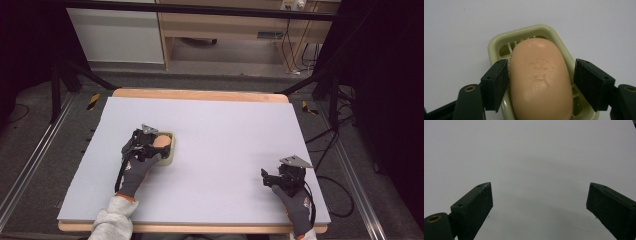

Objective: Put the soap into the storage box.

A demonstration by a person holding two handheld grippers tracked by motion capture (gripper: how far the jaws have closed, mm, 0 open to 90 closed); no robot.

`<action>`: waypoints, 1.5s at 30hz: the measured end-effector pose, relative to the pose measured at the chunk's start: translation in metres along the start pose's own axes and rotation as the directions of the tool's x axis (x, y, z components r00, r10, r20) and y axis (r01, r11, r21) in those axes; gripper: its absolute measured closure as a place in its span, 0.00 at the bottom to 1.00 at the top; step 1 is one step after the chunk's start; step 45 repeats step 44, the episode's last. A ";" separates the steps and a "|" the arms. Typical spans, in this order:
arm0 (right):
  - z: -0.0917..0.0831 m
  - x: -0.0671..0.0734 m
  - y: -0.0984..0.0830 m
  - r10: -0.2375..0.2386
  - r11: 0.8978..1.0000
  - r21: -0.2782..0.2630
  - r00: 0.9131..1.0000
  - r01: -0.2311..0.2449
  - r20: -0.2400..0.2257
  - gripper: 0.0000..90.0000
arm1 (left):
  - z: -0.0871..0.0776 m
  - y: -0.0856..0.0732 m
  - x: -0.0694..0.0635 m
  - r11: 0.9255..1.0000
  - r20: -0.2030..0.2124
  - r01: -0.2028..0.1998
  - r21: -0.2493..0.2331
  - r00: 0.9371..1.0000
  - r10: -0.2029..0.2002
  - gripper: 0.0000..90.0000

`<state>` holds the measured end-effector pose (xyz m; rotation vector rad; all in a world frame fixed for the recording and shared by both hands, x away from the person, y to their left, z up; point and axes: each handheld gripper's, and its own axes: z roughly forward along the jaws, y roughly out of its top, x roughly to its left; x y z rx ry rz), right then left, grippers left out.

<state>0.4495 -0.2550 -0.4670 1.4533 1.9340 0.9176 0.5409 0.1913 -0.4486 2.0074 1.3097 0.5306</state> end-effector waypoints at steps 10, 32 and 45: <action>-0.001 -0.002 0.000 0.009 1.000 -0.002 1.000 -0.009 0.010 0.08 | -0.016 0.000 -0.003 0.999 0.049 -0.011 -0.050 0.999 0.014 0.31; -0.005 -0.023 -0.009 0.025 0.999 0.023 0.997 -0.026 0.069 0.07 | -0.057 -0.034 0.015 0.996 0.075 -0.015 -0.086 0.997 0.022 0.26; -0.008 -0.031 -0.013 0.047 0.999 0.022 0.996 -0.048 0.082 0.08 | -0.065 -0.062 0.024 0.997 0.047 0.000 -0.080 0.999 0.004 0.26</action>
